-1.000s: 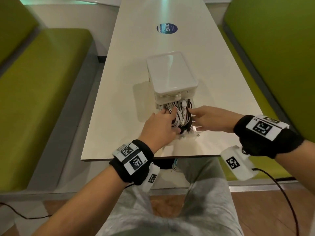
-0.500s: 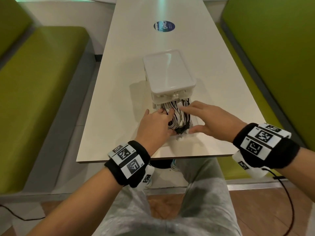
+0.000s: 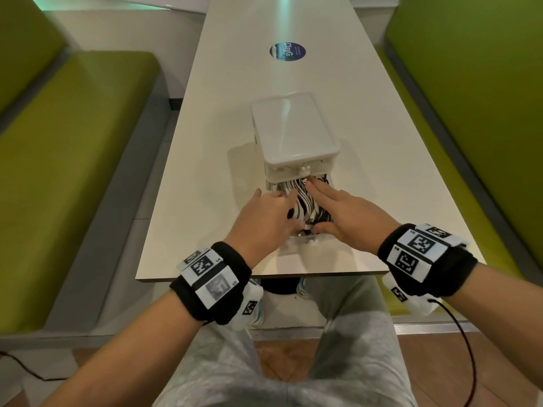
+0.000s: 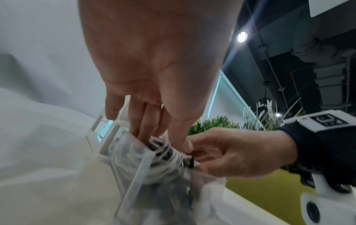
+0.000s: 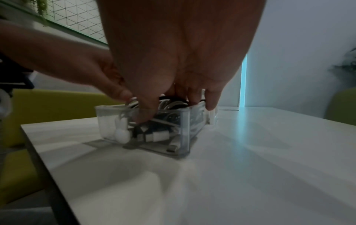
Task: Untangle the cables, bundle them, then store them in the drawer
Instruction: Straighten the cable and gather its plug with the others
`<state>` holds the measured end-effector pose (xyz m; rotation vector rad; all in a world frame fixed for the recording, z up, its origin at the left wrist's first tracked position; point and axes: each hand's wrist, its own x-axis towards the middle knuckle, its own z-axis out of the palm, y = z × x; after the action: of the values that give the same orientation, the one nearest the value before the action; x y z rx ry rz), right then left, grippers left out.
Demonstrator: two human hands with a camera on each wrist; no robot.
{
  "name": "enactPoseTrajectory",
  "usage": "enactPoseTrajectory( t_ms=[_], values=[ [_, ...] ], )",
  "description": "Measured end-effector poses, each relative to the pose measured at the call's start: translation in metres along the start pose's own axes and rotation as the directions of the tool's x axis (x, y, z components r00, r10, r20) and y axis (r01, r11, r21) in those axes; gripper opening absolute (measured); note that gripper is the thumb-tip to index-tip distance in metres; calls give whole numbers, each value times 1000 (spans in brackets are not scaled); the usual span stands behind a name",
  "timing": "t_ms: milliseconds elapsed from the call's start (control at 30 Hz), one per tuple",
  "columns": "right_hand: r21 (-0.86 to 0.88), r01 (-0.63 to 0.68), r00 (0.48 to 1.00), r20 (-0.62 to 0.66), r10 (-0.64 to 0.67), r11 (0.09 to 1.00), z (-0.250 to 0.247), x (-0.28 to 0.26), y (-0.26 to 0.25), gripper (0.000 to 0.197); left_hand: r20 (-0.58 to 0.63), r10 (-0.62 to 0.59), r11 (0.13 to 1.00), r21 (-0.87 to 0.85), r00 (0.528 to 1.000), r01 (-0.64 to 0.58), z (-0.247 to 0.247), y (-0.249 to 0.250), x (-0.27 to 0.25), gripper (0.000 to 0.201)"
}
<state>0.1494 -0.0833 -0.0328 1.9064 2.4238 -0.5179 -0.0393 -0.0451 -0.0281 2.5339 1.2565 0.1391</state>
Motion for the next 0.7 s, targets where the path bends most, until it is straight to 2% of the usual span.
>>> enactPoseTrajectory(
  t_ms=[100, 167, 267, 333, 400, 433, 467, 500, 533, 567, 633, 667, 700],
  values=[
    [-25, 21, 999, -29, -22, 999, -2, 4, -7, 82, -216, -19, 992, -123, 976, -8, -10, -1, -3, 37],
    [-27, 18, 999, -48, -19, 999, -2, 5, -13, 80, -181, 18, 997, -64, 983, -31, -8, 5, -5, 35],
    [6, -25, 996, -85, 25, 1000, -1, 2, -19, 76, -57, 49, 995, 89, 997, -44, 11, 11, -8, 52],
    [22, -36, 991, -128, 38, 999, 0, 1, -19, 76, -79, 37, 999, 33, 996, -34, 15, 10, -9, 51],
    [-20, -31, 990, -136, 28, 999, 3, 2, -19, 75, -175, 20, 992, -118, 984, -41, 9, 8, -11, 35],
    [-34, -33, 990, -139, 28, 999, 4, 4, -19, 74, -290, 7, 981, -181, 957, -62, 2, 6, -11, 28],
    [-44, -33, 989, -143, 27, 998, 4, 5, -20, 74, -432, -7, 973, -211, 902, -94, -6, 4, -8, 23],
    [-50, -30, 989, -147, 22, 998, 4, 6, -20, 74, -541, -12, 971, -209, 841, -120, -16, 2, -3, 25],
    [-51, -27, 989, -147, 19, 998, 4, 7, -21, 74, -577, -7, 975, -187, 817, -123, -24, -2, 5, 37],
    [-48, -24, 989, -146, 17, 999, 4, 6, -21, 74, -528, -3, 981, -164, 849, -99, -31, -6, 15, 56],
    [-27, -21, 989, -145, 16, 999, 4, 5, -21, 74, -288, -30, 994, -112, 957, -3, -40, -17, 36, 86],
    [1, -27, 989, -146, 26, 1000, 3, 3, -22, 73, -186, -39, 998, -63, 982, 27, -41, -21, 44, 87],
    [31, -34, 988, -147, 38, 999, 3, 1, -23, 72, -143, -30, 1000, -13, 989, 29, -38, -23, 49, 81]
  ],
)
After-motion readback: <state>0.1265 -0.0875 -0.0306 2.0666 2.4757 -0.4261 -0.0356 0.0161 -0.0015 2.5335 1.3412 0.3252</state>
